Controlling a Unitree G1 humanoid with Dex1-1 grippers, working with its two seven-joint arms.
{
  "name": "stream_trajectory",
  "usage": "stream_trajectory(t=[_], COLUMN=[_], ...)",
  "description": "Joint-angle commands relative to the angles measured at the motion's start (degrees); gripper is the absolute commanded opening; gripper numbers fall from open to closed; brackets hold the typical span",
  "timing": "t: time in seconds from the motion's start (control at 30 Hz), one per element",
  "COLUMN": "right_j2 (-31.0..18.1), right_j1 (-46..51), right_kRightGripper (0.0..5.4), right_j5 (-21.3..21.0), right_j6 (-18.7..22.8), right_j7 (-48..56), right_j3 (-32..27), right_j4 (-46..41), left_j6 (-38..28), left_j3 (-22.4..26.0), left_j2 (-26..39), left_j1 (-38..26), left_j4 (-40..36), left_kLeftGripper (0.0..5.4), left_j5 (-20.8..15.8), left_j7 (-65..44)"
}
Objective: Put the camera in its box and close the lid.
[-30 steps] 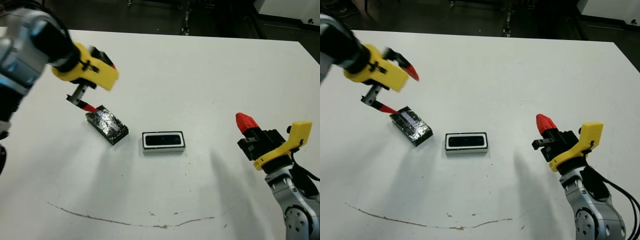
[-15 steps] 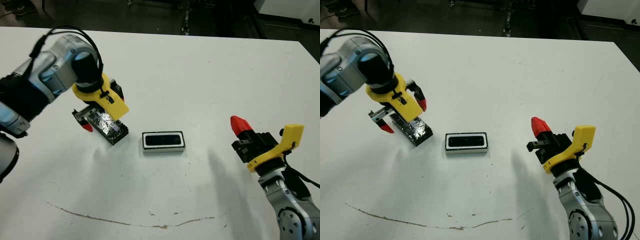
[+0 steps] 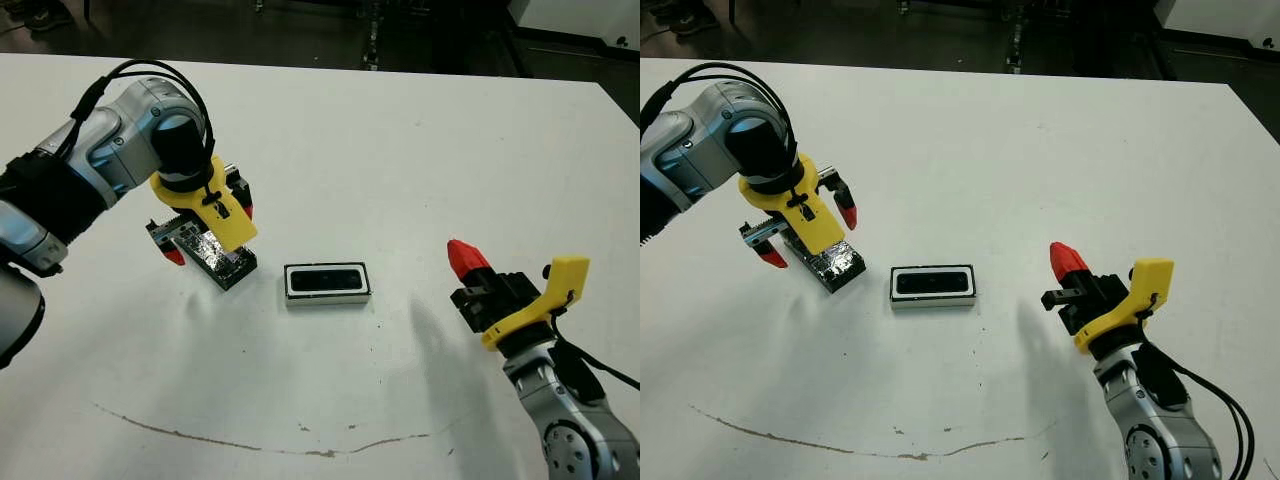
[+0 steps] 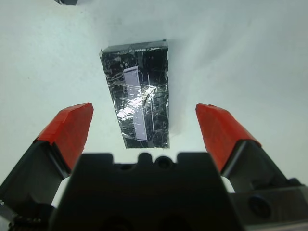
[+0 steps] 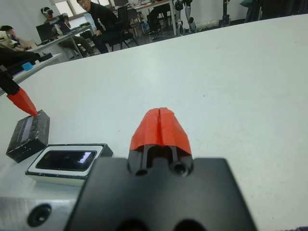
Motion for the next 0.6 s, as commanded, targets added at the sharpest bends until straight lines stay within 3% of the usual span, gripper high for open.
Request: stream_trajectory(t=[0.03,0.6], right_j2=[0.1,-0.4], right_j1=[0.6,0.8], right_kRightGripper=[0.01,0.01], right_j5=[0.5,1.0], right_j6=[-0.6,-1.0], right_j7=[-0.4,-0.4], right_j3=[-0.3,-0.4], right_j4=[-0.2,-0.5], left_j6=[-1.0,-4.0], left_j3=[1.4,6.0], left_j2=[-0.4,-2.8], left_j1=[1.9,5.5], left_j4=[0.7,5.5], left_kLeftGripper=[5.40,5.40], left_j5=[0.1,2.6], left_j7=[-0.1,0.0])
